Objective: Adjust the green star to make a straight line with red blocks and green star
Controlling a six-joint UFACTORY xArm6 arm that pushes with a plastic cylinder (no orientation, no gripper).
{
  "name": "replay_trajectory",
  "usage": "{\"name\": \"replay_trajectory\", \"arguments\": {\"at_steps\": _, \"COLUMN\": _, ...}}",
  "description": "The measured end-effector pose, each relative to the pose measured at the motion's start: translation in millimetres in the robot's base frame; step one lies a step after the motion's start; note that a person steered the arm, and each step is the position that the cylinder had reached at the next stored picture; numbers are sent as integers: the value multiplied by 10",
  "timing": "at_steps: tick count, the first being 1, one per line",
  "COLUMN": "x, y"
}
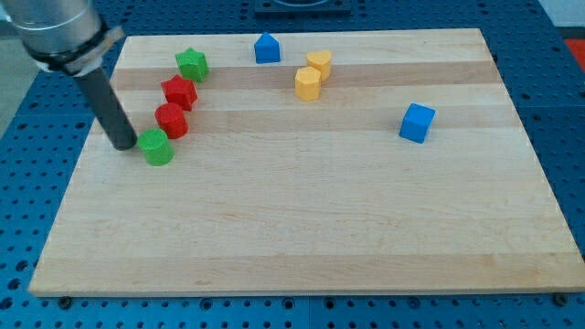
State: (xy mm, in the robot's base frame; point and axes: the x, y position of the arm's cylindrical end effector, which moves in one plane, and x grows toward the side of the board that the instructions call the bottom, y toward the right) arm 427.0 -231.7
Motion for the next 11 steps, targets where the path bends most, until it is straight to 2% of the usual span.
{"name": "replay_trajectory", "arguments": {"at_steps": 1, "x": 297, "y": 138}}
{"name": "replay_trajectory", "arguments": {"at_steps": 2, "x": 388, "y": 356}}
{"name": "replay_trajectory", "arguments": {"at_steps": 3, "x": 552, "y": 315}}
{"name": "replay_trajectory", "arguments": {"at_steps": 4, "x": 1122, "y": 441}}
{"name": "replay_trajectory", "arguments": {"at_steps": 5, "x": 643, "y": 1353}}
{"name": "replay_trajectory", "arguments": {"at_steps": 6, "x": 339, "y": 1316}}
{"name": "replay_trajectory", "arguments": {"at_steps": 7, "x": 307, "y": 990}}
{"name": "replay_trajectory", "arguments": {"at_steps": 10, "x": 211, "y": 852}}
{"name": "replay_trajectory", "arguments": {"at_steps": 11, "x": 214, "y": 1533}}
